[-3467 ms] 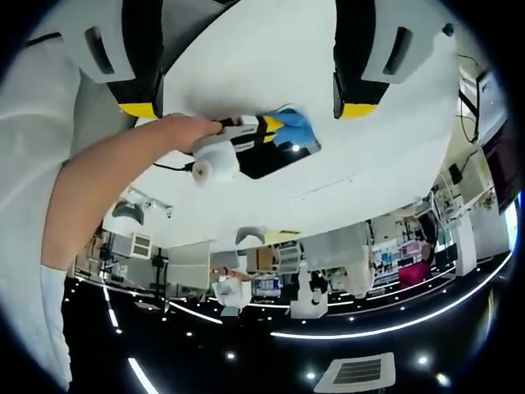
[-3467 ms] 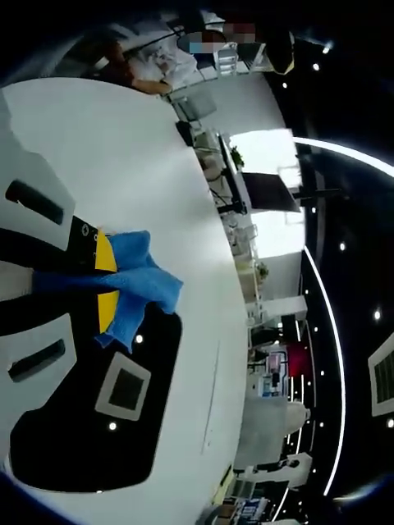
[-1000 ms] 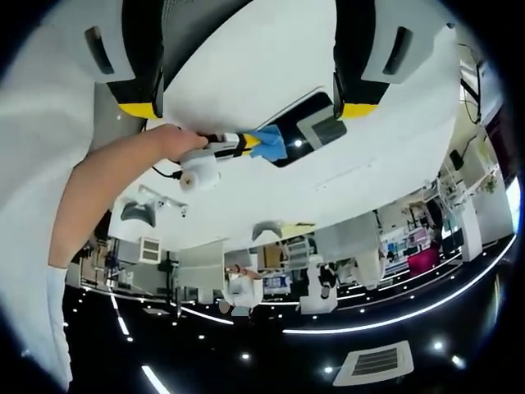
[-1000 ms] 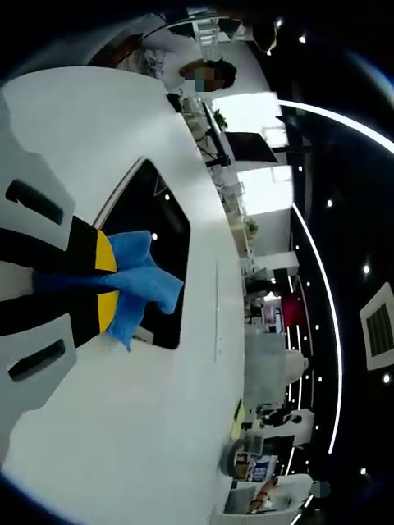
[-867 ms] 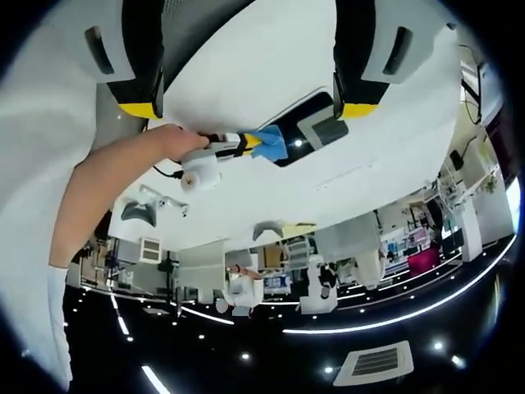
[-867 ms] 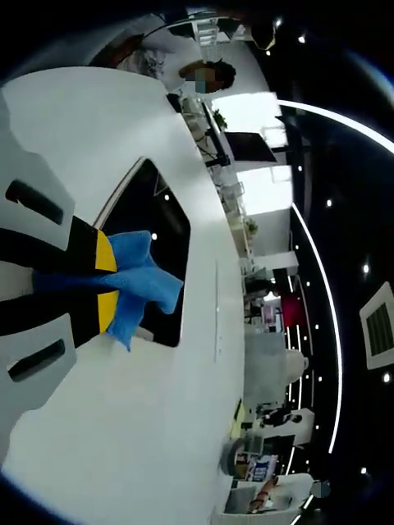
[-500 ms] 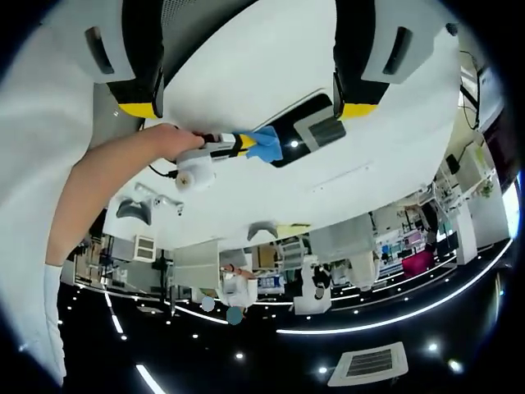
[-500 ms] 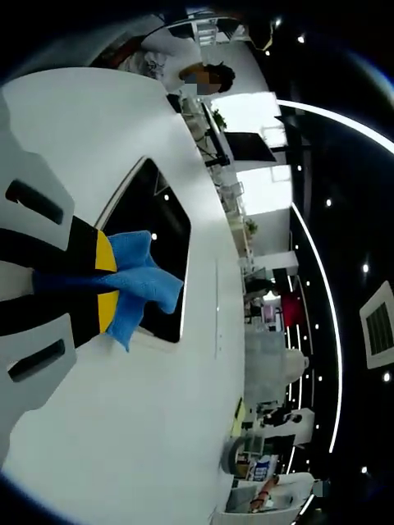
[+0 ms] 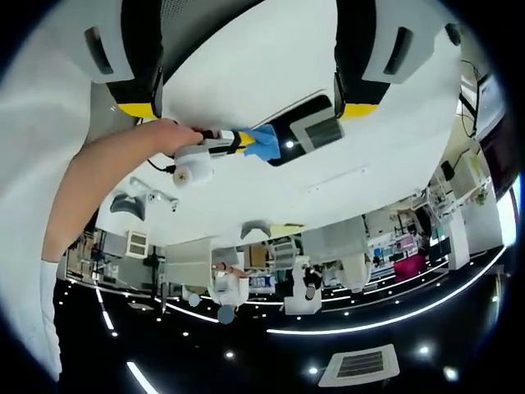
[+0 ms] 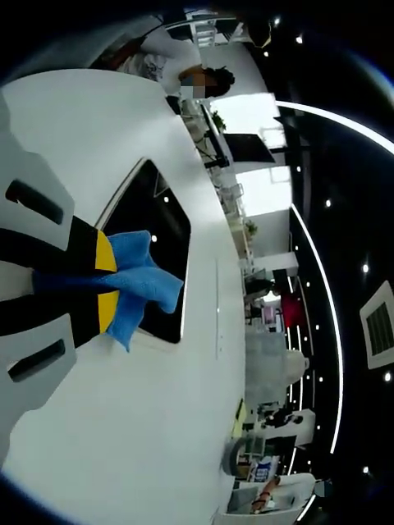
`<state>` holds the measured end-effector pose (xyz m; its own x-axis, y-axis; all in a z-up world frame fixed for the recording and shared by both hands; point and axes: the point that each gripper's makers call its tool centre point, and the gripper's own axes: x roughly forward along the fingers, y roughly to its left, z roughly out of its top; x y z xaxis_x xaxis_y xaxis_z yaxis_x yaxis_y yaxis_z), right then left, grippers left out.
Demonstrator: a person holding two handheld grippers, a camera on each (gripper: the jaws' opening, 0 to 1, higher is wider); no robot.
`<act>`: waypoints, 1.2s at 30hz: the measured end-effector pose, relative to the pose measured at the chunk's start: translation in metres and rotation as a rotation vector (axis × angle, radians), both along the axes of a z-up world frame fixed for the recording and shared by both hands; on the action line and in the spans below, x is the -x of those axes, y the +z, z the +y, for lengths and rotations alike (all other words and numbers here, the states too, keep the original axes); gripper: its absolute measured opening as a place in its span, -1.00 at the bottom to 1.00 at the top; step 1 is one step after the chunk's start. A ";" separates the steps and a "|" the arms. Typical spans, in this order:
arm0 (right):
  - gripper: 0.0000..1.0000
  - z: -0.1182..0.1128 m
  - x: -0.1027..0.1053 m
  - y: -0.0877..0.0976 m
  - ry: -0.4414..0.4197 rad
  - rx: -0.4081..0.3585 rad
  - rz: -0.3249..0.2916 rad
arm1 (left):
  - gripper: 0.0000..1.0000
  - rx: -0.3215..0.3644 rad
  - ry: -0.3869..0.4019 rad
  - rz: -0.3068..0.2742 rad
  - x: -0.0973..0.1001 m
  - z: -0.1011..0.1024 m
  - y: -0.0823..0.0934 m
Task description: Wipe the mirror surface with the cleaning cloth until all visible marks leave the cleaned area.
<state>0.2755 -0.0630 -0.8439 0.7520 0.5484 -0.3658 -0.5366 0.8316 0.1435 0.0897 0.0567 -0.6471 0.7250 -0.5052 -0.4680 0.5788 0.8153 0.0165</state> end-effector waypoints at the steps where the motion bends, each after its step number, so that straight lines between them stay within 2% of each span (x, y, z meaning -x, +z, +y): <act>1: -0.97 0.000 -0.001 -0.001 0.000 0.000 0.001 | 0.75 -0.001 -0.003 0.007 -0.002 0.003 0.000; 4: -0.97 0.000 -0.001 -0.002 -0.006 0.001 0.002 | 0.79 0.006 -0.022 0.003 -0.007 0.011 0.002; 10: -0.97 0.001 0.000 0.000 0.000 0.029 0.003 | 0.86 0.041 -0.054 0.019 -0.022 0.037 -0.011; 13: -0.97 0.003 0.002 0.002 0.000 0.064 0.030 | 0.89 0.049 -0.084 0.006 -0.026 0.049 -0.011; 15: -0.97 0.004 0.003 0.002 0.002 0.103 0.027 | 0.92 0.067 -0.101 -0.020 -0.029 0.056 -0.004; 19: -0.97 0.003 0.004 0.001 -0.024 0.113 0.029 | 0.95 0.092 -0.121 -0.023 -0.034 0.067 -0.004; 23: -0.97 0.003 0.005 0.002 -0.076 0.112 0.030 | 0.98 0.104 -0.129 0.003 -0.033 0.070 -0.013; 26: -0.97 0.001 0.006 0.003 -0.136 0.109 0.031 | 0.98 0.109 -0.131 -0.019 -0.035 0.070 -0.016; 28: -0.97 0.001 0.006 0.003 -0.158 0.110 0.037 | 0.98 0.149 -0.116 -0.011 -0.036 0.069 -0.013; 30: -0.97 0.001 0.006 0.003 -0.178 0.113 0.033 | 0.98 0.161 -0.135 -0.009 -0.037 0.065 -0.014; 32: -0.97 0.000 0.006 0.003 -0.203 0.096 0.029 | 0.98 0.126 -0.162 -0.010 -0.038 0.064 -0.020; 36: -0.97 -0.001 0.005 0.002 -0.224 0.090 0.031 | 0.98 0.142 -0.163 -0.006 -0.043 0.064 -0.021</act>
<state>0.2705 -0.0642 -0.8418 0.8388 0.3339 -0.4300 -0.3343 0.9393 0.0773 0.1324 0.1209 -0.6679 0.6307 -0.6766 -0.3801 0.7035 0.7052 -0.0878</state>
